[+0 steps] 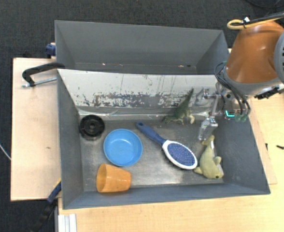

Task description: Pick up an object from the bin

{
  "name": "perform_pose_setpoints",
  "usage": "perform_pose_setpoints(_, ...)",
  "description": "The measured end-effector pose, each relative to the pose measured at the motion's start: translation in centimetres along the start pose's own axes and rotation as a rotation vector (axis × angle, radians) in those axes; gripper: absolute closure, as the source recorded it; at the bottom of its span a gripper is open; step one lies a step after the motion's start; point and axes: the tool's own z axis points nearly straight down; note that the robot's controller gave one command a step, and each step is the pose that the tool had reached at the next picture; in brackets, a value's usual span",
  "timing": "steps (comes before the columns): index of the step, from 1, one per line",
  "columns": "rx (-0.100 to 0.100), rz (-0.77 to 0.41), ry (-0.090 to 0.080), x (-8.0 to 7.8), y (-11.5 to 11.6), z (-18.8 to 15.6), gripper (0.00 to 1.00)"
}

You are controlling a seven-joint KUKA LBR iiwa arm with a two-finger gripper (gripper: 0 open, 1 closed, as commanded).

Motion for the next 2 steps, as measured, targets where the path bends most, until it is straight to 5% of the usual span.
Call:
perform_pose_setpoints(1, -0.002, -0.128, -0.002, 6.3, 6.3, 8.1, 0.00)
perform_pose_setpoints(2, -0.002, -0.370, 0.002, 5.2, 5.5, 10.2, 0.00)
